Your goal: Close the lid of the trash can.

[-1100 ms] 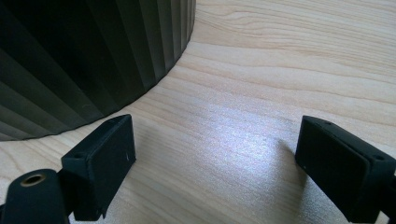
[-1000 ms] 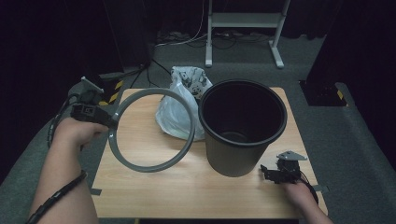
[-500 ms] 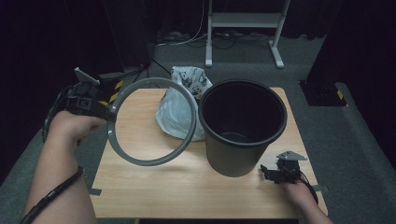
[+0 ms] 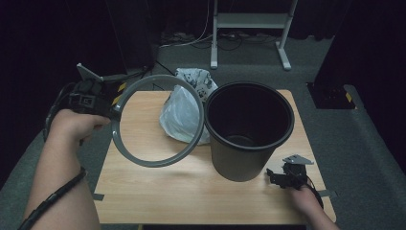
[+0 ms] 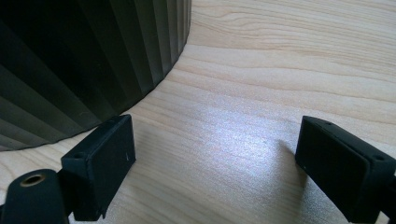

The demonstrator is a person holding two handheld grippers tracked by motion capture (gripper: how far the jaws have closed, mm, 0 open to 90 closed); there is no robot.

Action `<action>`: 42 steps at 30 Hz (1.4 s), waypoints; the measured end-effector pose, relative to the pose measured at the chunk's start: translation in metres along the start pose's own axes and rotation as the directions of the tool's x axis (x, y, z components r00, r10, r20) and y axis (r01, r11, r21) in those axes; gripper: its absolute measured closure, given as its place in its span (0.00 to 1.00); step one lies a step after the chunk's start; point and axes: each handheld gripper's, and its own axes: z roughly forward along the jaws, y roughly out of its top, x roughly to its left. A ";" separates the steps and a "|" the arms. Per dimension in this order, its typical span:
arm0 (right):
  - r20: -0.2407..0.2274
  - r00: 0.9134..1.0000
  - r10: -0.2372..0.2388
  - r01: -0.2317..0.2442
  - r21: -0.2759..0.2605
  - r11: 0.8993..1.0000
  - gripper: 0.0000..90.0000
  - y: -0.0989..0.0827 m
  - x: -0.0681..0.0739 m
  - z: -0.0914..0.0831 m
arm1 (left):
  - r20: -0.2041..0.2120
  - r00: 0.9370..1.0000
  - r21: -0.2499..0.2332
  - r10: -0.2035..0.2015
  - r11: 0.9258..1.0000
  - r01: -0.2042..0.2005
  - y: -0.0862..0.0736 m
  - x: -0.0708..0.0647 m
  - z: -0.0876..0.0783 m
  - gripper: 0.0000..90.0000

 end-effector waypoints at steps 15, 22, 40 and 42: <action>0.000 1.000 -0.002 0.002 0.001 1.000 0.13 0.000 0.000 0.000 | -0.011 0.999 0.002 0.038 0.999 -0.038 0.013 -0.025 -0.006 0.87; -0.002 1.000 0.000 0.000 0.002 1.000 0.13 0.000 0.000 0.000 | -0.009 0.998 0.012 0.061 0.998 -0.061 0.022 -0.043 0.001 0.87; -0.006 1.000 -0.001 0.001 0.002 1.000 0.13 0.000 0.000 0.000 | -0.003 0.994 0.025 0.113 0.993 -0.113 0.045 -0.088 0.014 0.87; -0.007 1.000 -0.001 0.001 0.002 1.000 0.13 0.000 0.000 0.000 | -0.004 0.993 0.027 0.117 0.993 -0.117 0.047 -0.092 0.013 0.87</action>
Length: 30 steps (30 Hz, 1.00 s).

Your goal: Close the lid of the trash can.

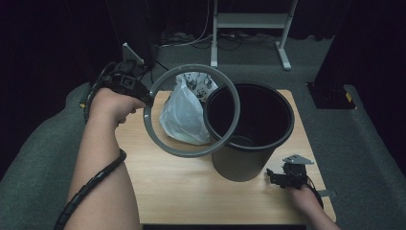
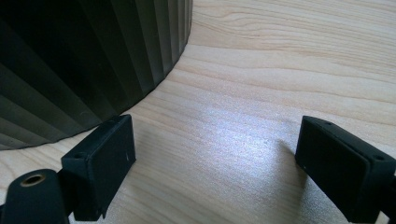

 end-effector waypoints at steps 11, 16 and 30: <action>0.000 1.000 0.000 0.000 0.000 1.000 0.13 0.000 0.000 0.000 | 0.005 1.000 -0.009 0.025 1.000 -0.025 0.016 -0.019 -0.002 0.87; -0.001 1.000 -0.001 0.001 0.000 1.000 0.13 0.000 0.000 0.000 | 0.008 0.999 -0.012 0.035 0.999 -0.035 0.023 -0.027 -0.001 0.87; -0.005 1.000 -0.009 0.009 0.000 1.000 0.13 0.000 0.000 0.000 | 0.020 0.998 -0.002 0.066 0.998 -0.066 0.037 -0.049 0.014 0.87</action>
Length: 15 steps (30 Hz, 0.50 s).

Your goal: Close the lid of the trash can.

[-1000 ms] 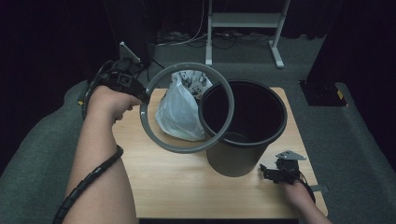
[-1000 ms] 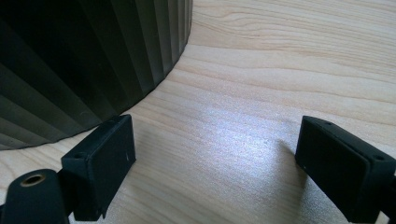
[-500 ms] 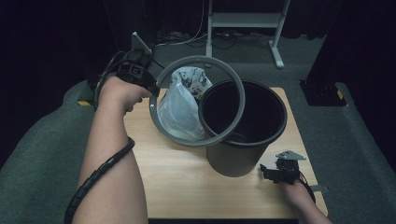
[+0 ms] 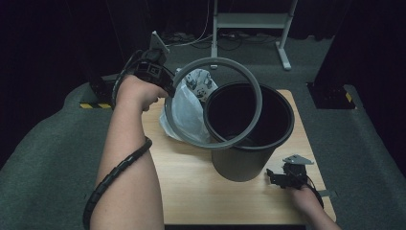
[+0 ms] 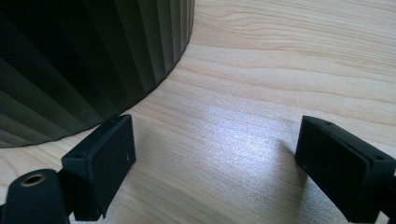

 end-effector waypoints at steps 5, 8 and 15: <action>0.000 1.000 0.000 0.000 0.000 1.000 0.13 0.000 0.000 0.000 | 0.008 1.000 -0.005 0.006 1.000 -0.006 0.004 -0.005 0.001 0.87; 0.000 1.000 -0.001 0.001 0.000 1.000 0.13 0.000 0.000 0.000 | 0.016 1.000 -0.010 0.008 1.000 -0.008 0.008 -0.009 0.002 0.87; -0.002 1.000 -0.003 0.003 0.000 1.000 0.13 0.000 0.000 0.000 | 0.004 0.999 -0.010 0.032 0.999 -0.032 0.017 -0.023 0.005 0.87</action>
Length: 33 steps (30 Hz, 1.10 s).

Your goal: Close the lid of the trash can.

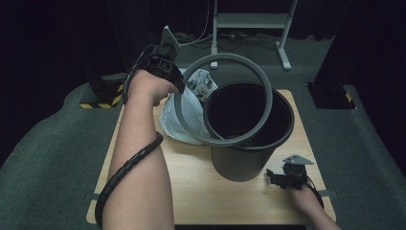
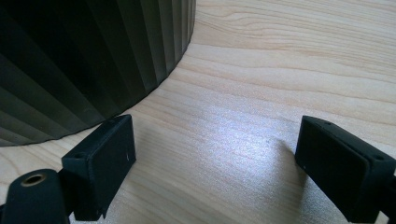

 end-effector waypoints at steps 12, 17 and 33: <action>-0.001 1.000 -0.004 0.004 -0.001 1.000 0.13 0.000 0.000 0.000 | 0.019 0.999 0.020 0.037 0.999 -0.038 0.013 -0.027 0.018 0.87; -0.005 1.000 -0.005 0.005 0.000 1.000 0.13 0.000 0.000 0.000 | 0.011 0.999 0.027 0.044 0.999 -0.044 0.017 -0.035 0.022 0.87; -0.011 1.000 -0.010 0.010 0.000 1.000 0.13 0.000 0.000 0.000 | 0.009 0.997 0.059 0.079 0.995 -0.079 0.024 -0.059 0.043 0.87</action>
